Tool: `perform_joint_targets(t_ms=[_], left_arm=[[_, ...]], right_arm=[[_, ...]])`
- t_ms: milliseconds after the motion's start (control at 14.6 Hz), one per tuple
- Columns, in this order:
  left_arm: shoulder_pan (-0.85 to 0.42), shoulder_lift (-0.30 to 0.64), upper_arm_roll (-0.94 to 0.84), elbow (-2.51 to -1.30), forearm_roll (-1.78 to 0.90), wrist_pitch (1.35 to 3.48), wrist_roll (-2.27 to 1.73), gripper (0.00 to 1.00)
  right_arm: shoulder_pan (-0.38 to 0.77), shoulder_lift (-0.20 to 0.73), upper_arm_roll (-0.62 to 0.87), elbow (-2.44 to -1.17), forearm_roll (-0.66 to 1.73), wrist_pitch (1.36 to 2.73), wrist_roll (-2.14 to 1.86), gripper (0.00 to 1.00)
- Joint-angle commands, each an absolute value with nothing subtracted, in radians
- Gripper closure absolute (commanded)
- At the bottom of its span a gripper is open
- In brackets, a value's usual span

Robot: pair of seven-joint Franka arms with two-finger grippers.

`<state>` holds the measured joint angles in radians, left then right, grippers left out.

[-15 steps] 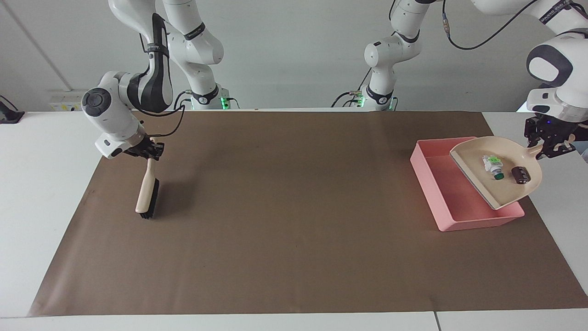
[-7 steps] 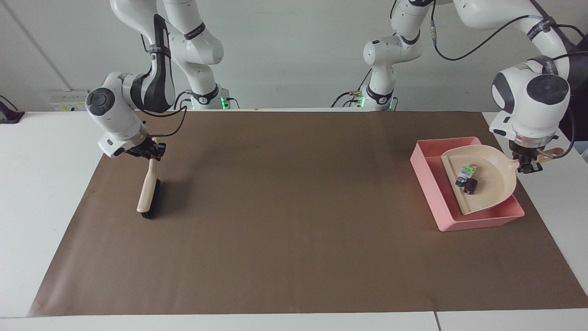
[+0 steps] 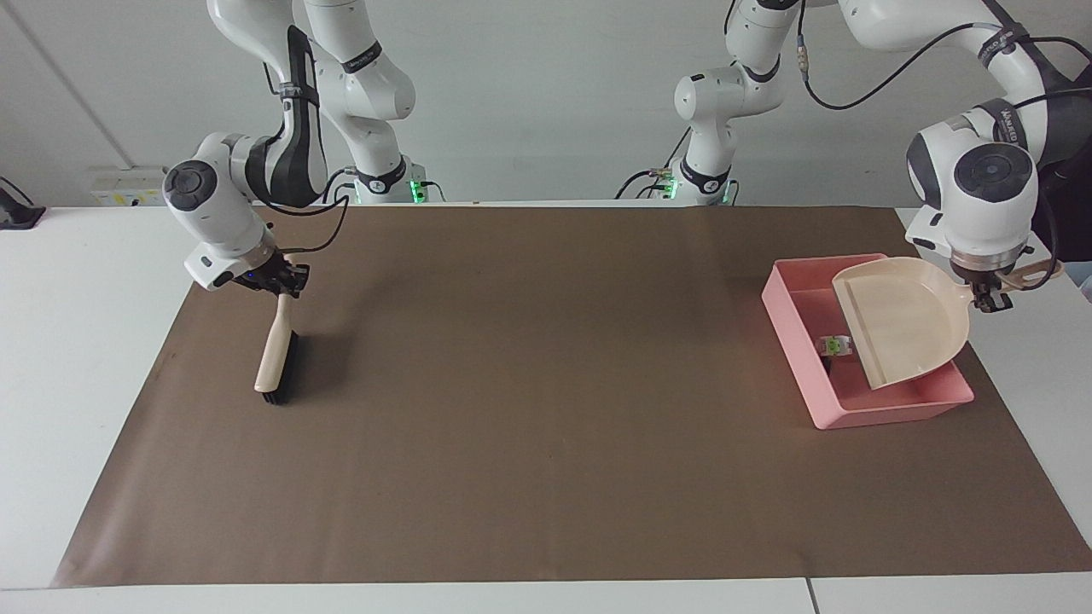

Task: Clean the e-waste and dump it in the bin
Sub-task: 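Tip the dustpan over the pink bin with the left gripper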

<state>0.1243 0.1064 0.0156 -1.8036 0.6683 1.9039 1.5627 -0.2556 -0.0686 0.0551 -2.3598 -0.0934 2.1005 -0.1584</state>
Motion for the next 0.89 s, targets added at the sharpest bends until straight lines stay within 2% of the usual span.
perform_joint_targets(t_ms=[0, 274, 616, 821], left_arm=[[0.109, 0.025, 0.018, -1.787, 0.687, 1.836, 1.552, 1.00], [0.104, -0.015, 0.011, -1.785, 0.681, 1.792, 1.551, 1.00], [-0.021, -0.052, 0.005, -1.865, 0.498, 1.805, 1.537, 1.00], [-0.112, -0.049, 0.005, -1.946, 0.401, 1.867, 1.470, 1.00]], right_arm=[[-0.270, -0.094, 0.072, -2.372, -0.098, 2.097, -0.180, 0.00], [-0.204, -0.092, 0.077, -2.251, -0.092, 2.004, -0.122, 0.00], [-0.074, -0.095, 0.080, -2.071, -0.091, 1.983, 0.125, 0.00], [-0.058, -0.098, 0.080, -1.940, -0.089, 1.909, 0.169, 0.00]])
